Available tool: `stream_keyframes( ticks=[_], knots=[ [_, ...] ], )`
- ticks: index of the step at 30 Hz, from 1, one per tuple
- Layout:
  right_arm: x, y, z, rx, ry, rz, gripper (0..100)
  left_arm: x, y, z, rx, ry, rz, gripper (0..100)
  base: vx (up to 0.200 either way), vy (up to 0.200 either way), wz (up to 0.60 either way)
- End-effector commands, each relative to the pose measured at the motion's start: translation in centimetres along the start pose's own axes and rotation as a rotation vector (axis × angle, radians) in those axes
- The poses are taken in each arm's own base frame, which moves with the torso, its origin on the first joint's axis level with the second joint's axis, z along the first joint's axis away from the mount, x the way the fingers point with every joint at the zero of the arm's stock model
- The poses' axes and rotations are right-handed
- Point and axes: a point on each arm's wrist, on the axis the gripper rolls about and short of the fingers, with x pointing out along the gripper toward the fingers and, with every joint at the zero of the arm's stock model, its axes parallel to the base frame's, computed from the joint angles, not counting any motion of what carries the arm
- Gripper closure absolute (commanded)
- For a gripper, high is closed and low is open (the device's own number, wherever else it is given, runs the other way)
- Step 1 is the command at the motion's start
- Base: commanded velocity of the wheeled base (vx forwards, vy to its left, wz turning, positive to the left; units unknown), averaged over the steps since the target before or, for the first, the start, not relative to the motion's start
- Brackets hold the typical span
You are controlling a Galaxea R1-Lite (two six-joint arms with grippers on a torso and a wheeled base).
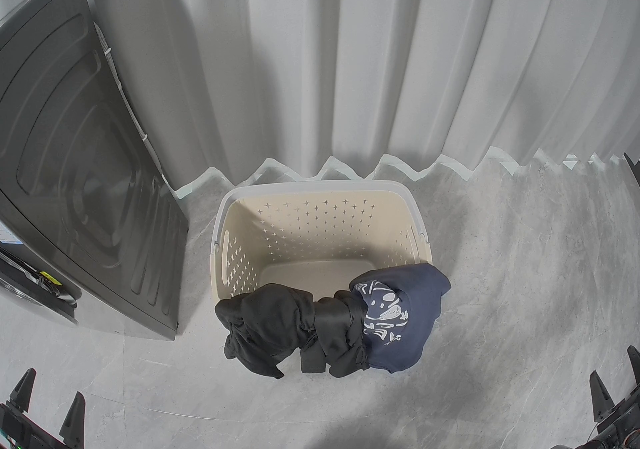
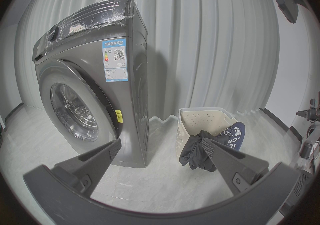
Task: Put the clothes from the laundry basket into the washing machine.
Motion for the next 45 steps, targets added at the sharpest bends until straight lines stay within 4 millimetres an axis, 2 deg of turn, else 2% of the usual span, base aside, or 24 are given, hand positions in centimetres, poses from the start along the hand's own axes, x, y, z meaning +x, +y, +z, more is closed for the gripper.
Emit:
stream_keyframes(
  ticks=[1,31,37,45],
  knots=[
    [0.1,0.0,-0.45,0.0,0.013,0.002,0,0.03,0.02,-0.43,-0.001,0.004,0.0,0,0.0,0.0,0.0],
    [0.1,0.0,-0.45,0.0,0.013,0.001,0,0.03,0.02,-0.43,-0.001,0.004,0.0,0,0.02,0.0,0.0],
    [0.1,0.0,-0.45,0.0,0.013,0.001,0,0.03,0.02,-0.43,-0.001,0.004,0.0,0,0.2,0.0,0.0],
    [0.1,0.0,-0.45,0.0,0.013,0.001,0,0.03,0.02,-0.43,-0.001,0.004,0.0,0,0.0,0.0,0.0]
  ],
)
